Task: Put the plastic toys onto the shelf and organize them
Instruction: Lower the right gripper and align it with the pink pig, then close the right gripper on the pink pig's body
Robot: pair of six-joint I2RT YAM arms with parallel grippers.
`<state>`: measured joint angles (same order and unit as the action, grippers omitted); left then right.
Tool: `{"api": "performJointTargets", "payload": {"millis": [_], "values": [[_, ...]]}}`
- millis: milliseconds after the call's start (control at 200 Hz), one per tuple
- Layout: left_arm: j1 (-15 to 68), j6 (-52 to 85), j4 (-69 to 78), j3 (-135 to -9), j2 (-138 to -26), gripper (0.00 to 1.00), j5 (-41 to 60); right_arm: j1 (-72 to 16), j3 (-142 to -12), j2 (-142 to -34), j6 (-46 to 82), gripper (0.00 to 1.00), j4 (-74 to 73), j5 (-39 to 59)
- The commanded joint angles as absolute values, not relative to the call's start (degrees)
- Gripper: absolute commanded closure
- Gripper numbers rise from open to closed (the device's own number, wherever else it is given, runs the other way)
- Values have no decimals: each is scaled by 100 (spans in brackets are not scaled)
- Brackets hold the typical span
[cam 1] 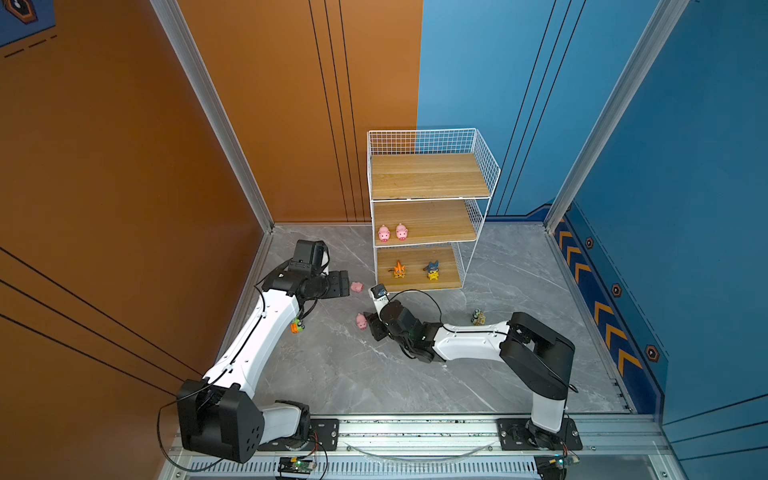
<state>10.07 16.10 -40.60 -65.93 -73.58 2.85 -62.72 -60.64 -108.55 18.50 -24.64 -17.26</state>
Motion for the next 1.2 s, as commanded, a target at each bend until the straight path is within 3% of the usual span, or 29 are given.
{"api": "performJointTargets", "payload": {"millis": [0,180,556,1196], "values": [[951,1663,-3992,-6501,-7139,8,284,-6554,-5887,-11051,2086,43,-3165,-2304],[956,1695,-3957,-6478,-7027,8,366,-6776,-5716,-11492,1995,38,-4123,-2554],[951,1731,-3902,-6444,-6913,8,503,-6846,-5474,-12306,1801,37,-5260,-2959],[947,1749,-3884,-6443,-6950,8,548,-6838,-6099,-13051,1587,40,-5426,-3141]]}}
